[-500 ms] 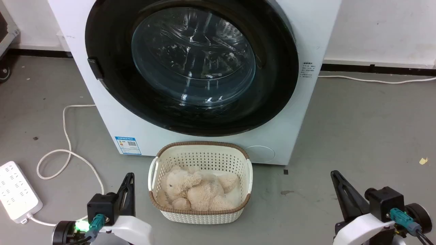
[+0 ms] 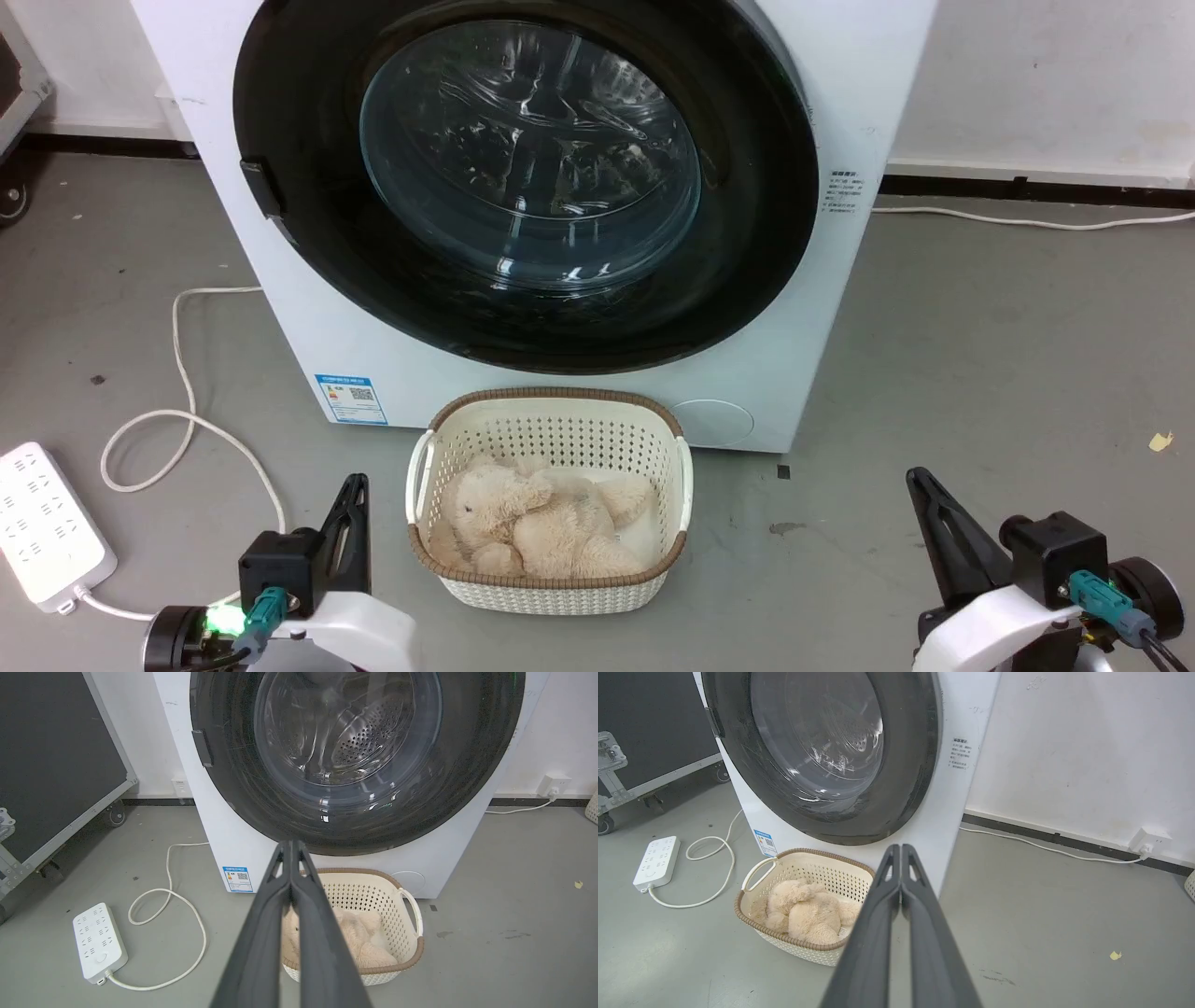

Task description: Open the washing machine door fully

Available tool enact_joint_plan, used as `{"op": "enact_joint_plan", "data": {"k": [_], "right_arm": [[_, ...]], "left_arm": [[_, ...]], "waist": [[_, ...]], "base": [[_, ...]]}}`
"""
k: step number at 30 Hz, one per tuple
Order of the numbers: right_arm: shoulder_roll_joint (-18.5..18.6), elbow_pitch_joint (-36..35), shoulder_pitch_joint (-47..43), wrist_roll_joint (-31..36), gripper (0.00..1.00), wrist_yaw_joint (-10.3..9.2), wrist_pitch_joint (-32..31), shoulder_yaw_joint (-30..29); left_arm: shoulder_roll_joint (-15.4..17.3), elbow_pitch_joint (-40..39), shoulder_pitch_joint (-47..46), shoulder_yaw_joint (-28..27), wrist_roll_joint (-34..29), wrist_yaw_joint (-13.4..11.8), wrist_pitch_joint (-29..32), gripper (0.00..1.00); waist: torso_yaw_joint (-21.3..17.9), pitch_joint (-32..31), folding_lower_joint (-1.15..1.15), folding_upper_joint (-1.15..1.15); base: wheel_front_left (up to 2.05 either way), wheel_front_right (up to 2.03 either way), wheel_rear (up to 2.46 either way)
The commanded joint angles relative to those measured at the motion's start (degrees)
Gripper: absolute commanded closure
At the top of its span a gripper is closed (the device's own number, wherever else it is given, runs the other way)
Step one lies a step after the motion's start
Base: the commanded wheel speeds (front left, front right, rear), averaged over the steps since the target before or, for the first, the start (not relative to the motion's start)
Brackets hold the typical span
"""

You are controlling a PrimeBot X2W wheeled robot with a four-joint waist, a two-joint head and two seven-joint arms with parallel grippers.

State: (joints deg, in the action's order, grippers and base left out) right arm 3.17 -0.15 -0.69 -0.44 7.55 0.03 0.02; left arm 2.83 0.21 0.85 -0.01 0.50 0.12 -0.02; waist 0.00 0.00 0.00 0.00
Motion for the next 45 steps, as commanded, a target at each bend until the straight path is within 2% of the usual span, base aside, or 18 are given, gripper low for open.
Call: {"op": "enact_joint_plan", "data": {"k": [1, 25, 26, 45], "right_arm": [[-0.29, 0.15, 0.69, 0.44, 1.0, -0.06, -0.03, -0.02], [-0.29, 0.15, 0.69, 0.44, 1.0, -0.06, -0.03, -0.02], [0.0, 0.01, 0.0, -0.01, 0.0, 0.0, 0.01, 0.02], [-0.04, 0.38, -0.34, -0.19, 0.0, 0.0, 2.37, -0.55]], "left_arm": [[0.05, -0.21, -0.85, 0.01, -0.5, -0.12, 0.02, 1.0], [0.05, -0.21, -0.85, 0.01, -0.5, -0.12, 0.02, 1.0], [0.0, 0.0, 0.0, 0.0, 0.0, 0.0, -0.01, 0.0], [0.0, -0.58, 0.38, 1.01, 1.29, -0.53, -2.37, 0.0]], "waist": [[0.0, 0.0, 0.0, 0.0], [0.0, 0.0, 0.0, 0.0], [0.0, 0.0, 0.0, 0.0], [-0.07, 0.68, 0.0, 0.0]], "base": [[0.0, 0.0, 0.0], [0.0, 0.0, 0.0], [0.0, 0.0, 0.0], [0.0, 0.0, 0.0]]}}
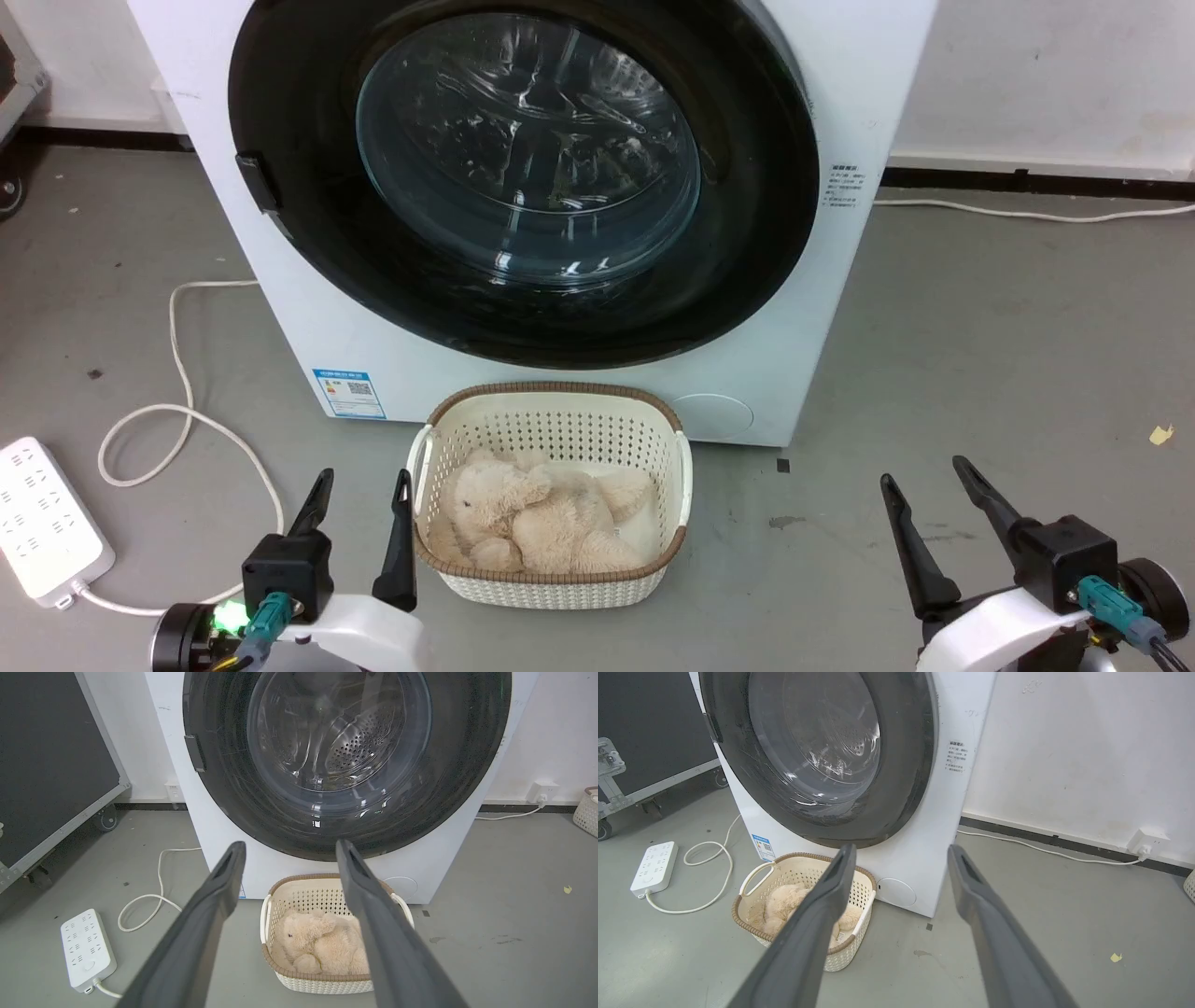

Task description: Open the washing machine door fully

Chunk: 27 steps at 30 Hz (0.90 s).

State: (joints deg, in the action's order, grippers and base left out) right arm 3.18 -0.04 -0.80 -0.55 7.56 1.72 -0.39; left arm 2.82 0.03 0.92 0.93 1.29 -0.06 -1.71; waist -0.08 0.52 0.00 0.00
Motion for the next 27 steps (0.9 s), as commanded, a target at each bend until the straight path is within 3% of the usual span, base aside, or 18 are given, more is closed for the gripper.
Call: {"op": "enact_joint_plan", "data": {"k": [1, 13, 14, 23, 27], "right_arm": [[-0.05, 0.31, -0.21, -0.06, 0.0, -0.01, 0.8, -0.18], [-0.08, -0.09, 0.58, -0.43, 0.0, -0.02, 2.12, -0.38], [-0.02, 0.01, 0.8, -0.92, 1.0, -0.02, 2.35, -0.29], [1.13, -0.38, 3.6, -4.96, 1.0, -0.03, 2.59, -0.72], [2.01, -1.03, 6.65, -11.82, 1.0, -0.03, 0.33, -1.74]], "left_arm": [[0.01, -0.43, 0.28, 0.15, 0.56, -0.38, -0.8, 0.0], [0.01, -1.19, -0.45, 0.91, 1.02, -0.65, -2.12, 0.0], [0.02, -1.36, -0.65, 1.08, 1.09, -0.71, -2.36, 0.0], [0.02, -2.36, -1.74, 1.99, 1.49, -1.14, -3.55, 0.0], [0.02, -3.01, -2.62, 2.72, 1.69, -1.39, -4.27, 0.0]], "waist": [[0.02, 0.29, 0.0, 0.0], [0.23, 2.43, 0.0, 0.0], [0.29, 2.89, 0.0, 0.0], [0.67, 5.11, 0.0, 0.0], [1.14, 6.83, 0.0, 0.0]], "base": [[0.0, 0.0, 0.0], [0.0, 0.0, 0.0], [0.0, 0.0, 0.0], [0.0, 0.0, 0.0], [0.0, 0.0, 0.0]]}}
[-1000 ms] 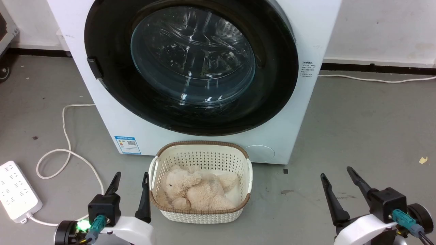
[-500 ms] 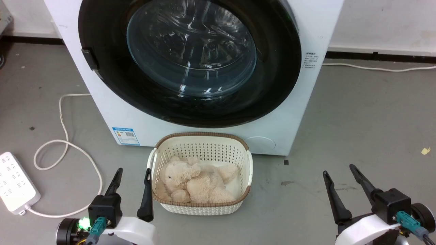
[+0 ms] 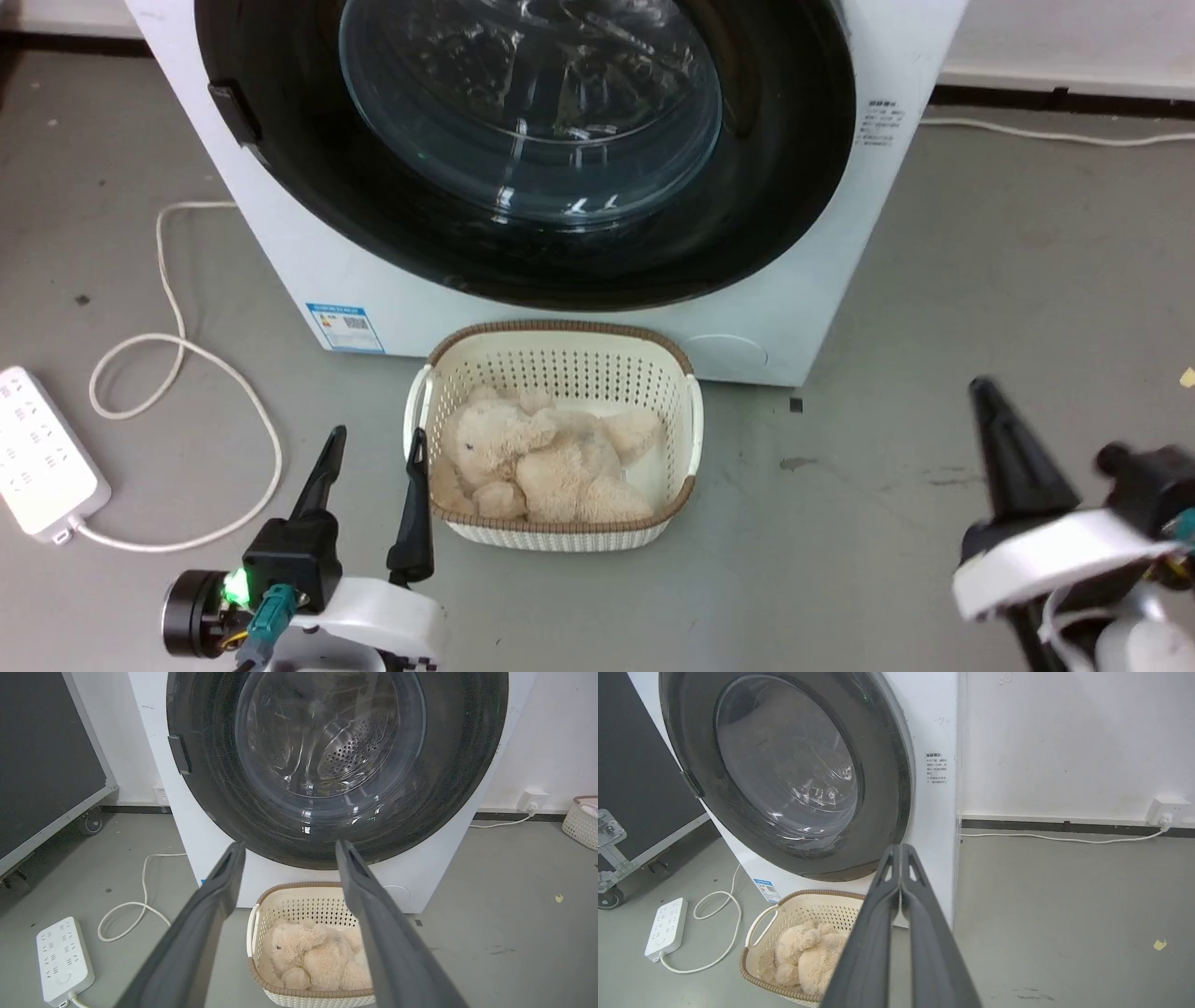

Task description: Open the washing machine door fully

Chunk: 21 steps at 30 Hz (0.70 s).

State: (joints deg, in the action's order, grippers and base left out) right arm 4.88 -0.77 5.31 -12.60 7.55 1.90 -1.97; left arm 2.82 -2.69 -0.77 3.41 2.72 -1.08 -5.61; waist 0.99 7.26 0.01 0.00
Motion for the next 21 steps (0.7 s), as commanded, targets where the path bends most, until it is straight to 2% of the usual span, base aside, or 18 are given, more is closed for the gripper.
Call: {"op": "enact_joint_plan", "data": {"k": [1, 15, 21], "right_arm": [[0.52, -0.45, 1.23, -0.98, 1.0, -0.02, -0.31, -0.32], [1.16, 3.64, 15.12, -19.71, 1.0, -0.03, -11.22, -6.8], [1.2, 8.48, 23.09, -24.05, 1.0, -0.03, -17.31, -9.46]], "left_arm": [[0.02, -0.38, -1.02, 0.32, 0.24, -0.38, -0.49, 0.0], [0.03, -2.0, -2.48, 1.08, 0.15, -0.98, -2.17, 0.0], [0.03, -2.72, -3.17, 1.52, 0.31, -1.14, -2.89, 0.0]], "waist": [[0.12, 0.44, -0.01, 0.0], [1.47, 5.83, -0.01, 0.0], [2.72, 8.38, -0.01, 0.0]], "base": [[0.0, 0.0, 0.0], [0.0, 0.0, 0.0], [0.0, 0.0, 0.0]]}}
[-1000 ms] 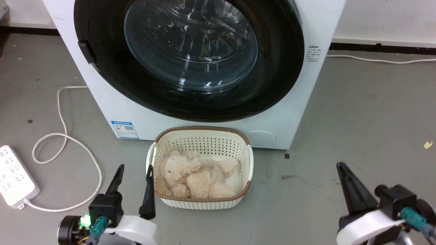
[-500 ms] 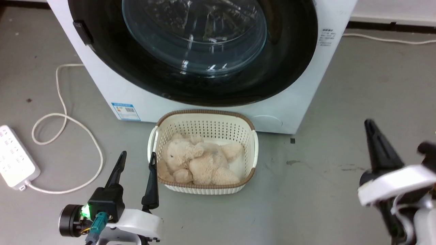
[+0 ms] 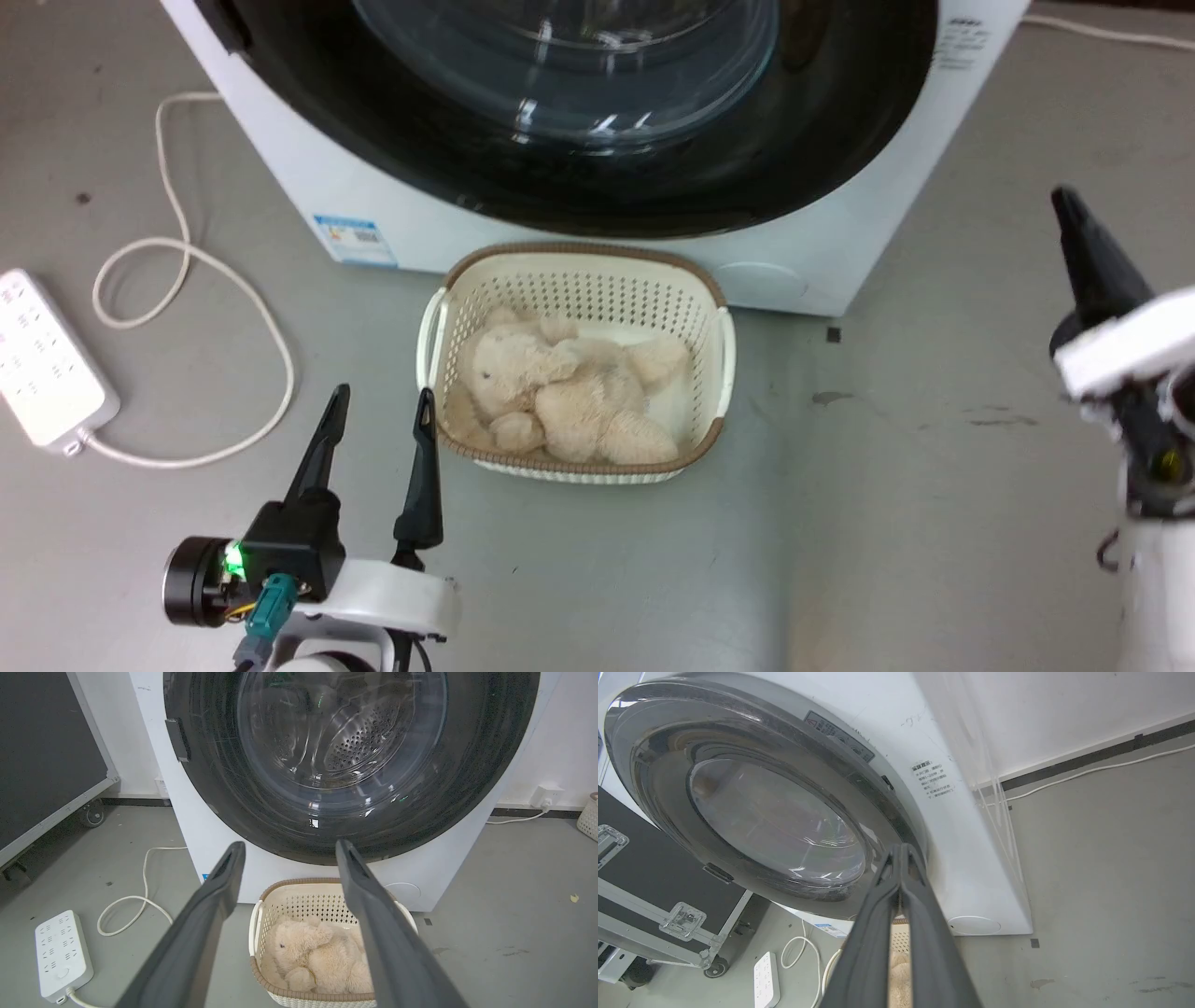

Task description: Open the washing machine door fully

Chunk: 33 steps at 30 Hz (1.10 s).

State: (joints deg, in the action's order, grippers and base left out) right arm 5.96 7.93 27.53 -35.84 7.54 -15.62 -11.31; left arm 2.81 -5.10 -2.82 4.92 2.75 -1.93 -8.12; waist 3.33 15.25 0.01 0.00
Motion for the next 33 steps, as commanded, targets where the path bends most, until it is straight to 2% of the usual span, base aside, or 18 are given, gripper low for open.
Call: {"op": "enact_joint_plan", "data": {"k": [1, 2, 7, 12, 17, 25, 28, 29, 33], "right_arm": [[0.24, 0.89, 2.33, -1.14, 1.0, -0.02, -0.81, -0.59], [0.58, 3.81, 7.19, -2.1, 1.0, -0.02, -3.48, -2.16], [0.94, 8.05, 15.31, -3.78, 1.0, -0.03, -8.69, -4.17], [0.88, 12.14, 22.79, -3.65, 1.0, -0.03, -12.85, -6.1], [1.85, 19.58, 31.31, -1.89, 1.0, -0.03, -16.77, -11.27], [3.07, 28.69, 40.5, 1.54, 1.0, -0.04, -24.23, -17.34], [2.58, 30.17, 43.24, 1.96, 1.0, -0.04, -27.04, -19.32], [1.95, 31.58, 45.44, 2.31, 1.0, -0.04, -29.93, -21.64], [1.26, 32.6, 46.65, 3.03, 1.0, -0.04, -34.03, -24.39]], "left_arm": [[0.04, -0.41, -1.29, 0.16, 0.36, -0.34, -0.49, 0.0], [0.05, -0.78, -1.92, 0.65, 0.67, -0.57, -0.85, 0.0], [0.05, -1.13, -2.77, 1.68, 1.17, -1.09, -1.45, 0.0], [0.05, -2.67, -3.51, 2.13, 1.98, -1.66, -2.05, 0.0], [0.05, -3.12, -4.23, 3.23, 2.68, -2.2, -2.76, 0.0], [0.06, -3.73, -5.25, 4.48, 3.58, -2.91, -3.72, 0.0], [0.06, -4.03, -5.54, 4.84, 3.83, -3.24, -4.08, 0.0], [0.06, -4.14, -5.89, 5.17, 4.04, -3.51, -4.44, 0.0], [0.06, -4.38, -6.35, 5.57, 4.34, -3.92, -4.92, 0.0]], "waist": [[0.7, 0.81, -0.01, 0.0], [1.74, 2.26, -0.01, 0.0], [3.38, 4.56, -0.01, 0.0], [4.69, 6.67, -0.01, 0.0], [6.27, 8.45, -0.01, 0.0], [7.98, 11.01, -0.01, 0.0], [8.41, 11.94, -0.01, 0.0], [8.72, 12.67, -0.01, 0.0], [9.01, 12.85, -0.01, 0.0]], "base": [[0.0, 0.0, 0.0], [0.0, 0.0, 0.0], [0.0, 0.0, 0.0], [0.0, 0.0, 0.0], [0.0, 0.0, 0.0], [0.0, 0.0, 0.0], [0.0, 0.0, 0.0], [0.0, 0.0, 0.0], [0.0, 0.0, 0.0]]}}
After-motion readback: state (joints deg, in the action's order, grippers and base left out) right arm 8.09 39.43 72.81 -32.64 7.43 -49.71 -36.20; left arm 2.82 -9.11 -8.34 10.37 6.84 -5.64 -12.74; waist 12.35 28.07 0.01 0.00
